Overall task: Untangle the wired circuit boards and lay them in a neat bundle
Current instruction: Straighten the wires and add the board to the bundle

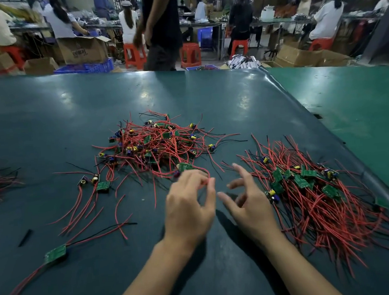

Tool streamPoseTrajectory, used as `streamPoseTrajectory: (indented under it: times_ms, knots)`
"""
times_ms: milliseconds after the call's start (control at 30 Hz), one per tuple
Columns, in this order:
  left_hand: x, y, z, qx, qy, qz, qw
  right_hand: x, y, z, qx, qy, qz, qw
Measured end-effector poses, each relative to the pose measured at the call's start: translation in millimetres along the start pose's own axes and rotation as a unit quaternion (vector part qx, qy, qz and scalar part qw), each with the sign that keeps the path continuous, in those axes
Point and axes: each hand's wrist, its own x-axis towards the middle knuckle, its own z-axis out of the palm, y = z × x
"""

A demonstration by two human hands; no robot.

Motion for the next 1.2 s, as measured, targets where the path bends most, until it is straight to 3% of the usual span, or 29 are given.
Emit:
streamPoseTrajectory:
  times_ms: [67,133,233,333,400,500,633,833,933,1100,1200]
  knots:
    - [-15,6,9,-0.051,-0.018,0.035,0.998,-1,-2,-2,-0.01,-0.047,-0.029,0.998]
    - [-25,12,17,-0.069,-0.042,0.096,0.992,-1,-1,-4,0.053,-0.067,-0.036,0.996]
    - [-34,17,24,-0.105,-0.071,0.127,0.984,-2,-4,-3,0.148,-0.035,-0.026,0.988]
    - [-39,15,20,-0.182,-0.083,0.039,0.979,0,-7,-7,0.31,0.004,0.092,0.946]
    - [-42,11,20,-0.175,-0.104,-0.03,0.979,2,0,-15,0.394,0.029,0.141,0.908]
    - [-39,9,25,-0.129,-0.193,-0.122,0.965,1,3,-24,0.457,0.018,0.158,0.875]
    - [-32,4,29,-0.205,-0.2,-0.242,0.927,-4,-1,-25,0.544,-0.043,0.163,0.822]
    - [-32,1,25,-0.288,-0.103,-0.299,0.904,-5,-3,-32,0.514,-0.14,0.138,0.835]
    - [-27,3,23,-0.325,-0.091,-0.283,0.898,-4,-2,-34,0.516,-0.17,0.131,0.829]
    - [-25,-2,18,-0.395,-0.103,-0.286,0.867,0,-4,-30,0.538,-0.101,0.188,0.816]
    - [-25,-3,17,-0.423,-0.103,-0.317,0.843,-1,-6,-28,0.51,-0.077,0.194,0.835]
